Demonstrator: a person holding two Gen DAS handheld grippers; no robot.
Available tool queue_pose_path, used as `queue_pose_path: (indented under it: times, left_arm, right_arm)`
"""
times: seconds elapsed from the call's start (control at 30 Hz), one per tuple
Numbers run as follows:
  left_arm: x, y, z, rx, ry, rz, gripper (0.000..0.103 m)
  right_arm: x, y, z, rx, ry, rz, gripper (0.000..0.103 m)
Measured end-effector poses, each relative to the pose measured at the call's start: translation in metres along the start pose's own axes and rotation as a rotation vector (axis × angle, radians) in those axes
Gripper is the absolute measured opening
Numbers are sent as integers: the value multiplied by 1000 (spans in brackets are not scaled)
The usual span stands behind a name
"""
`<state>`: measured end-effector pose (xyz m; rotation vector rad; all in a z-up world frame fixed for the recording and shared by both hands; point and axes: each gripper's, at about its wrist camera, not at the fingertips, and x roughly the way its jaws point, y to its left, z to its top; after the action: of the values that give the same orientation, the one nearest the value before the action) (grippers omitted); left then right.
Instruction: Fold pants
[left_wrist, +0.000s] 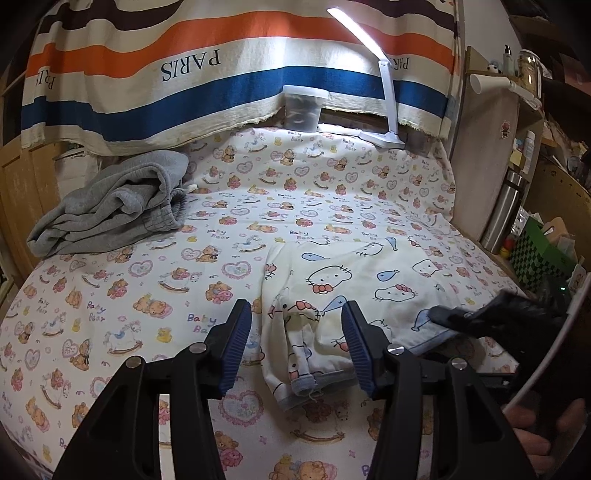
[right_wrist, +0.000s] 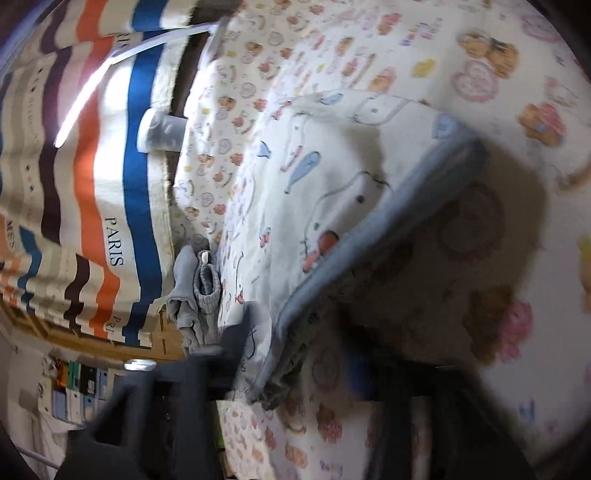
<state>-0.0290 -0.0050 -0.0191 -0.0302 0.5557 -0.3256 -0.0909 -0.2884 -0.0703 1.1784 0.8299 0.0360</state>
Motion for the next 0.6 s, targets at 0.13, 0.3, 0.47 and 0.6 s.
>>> queue_pose_path:
  times: [0.13, 0.3, 0.47, 0.6]
  left_arm:
    - [-1, 2, 0, -16, -3, -7, 50]
    - [-5, 2, 1, -12, -10, 1, 50]
    - [-6, 3, 10, -3, -34, 20, 52]
    - [-8, 3, 11, -1, -41, 11, 53]
  right_arm:
    - [-4, 5, -2, 10, -23, 17, 63]
    - [13, -2, 2, 99, 7, 9, 61]
    - [22, -1, -7, 164, -10, -13, 61]
    - [29, 4, -4, 208, -33, -66, 60]
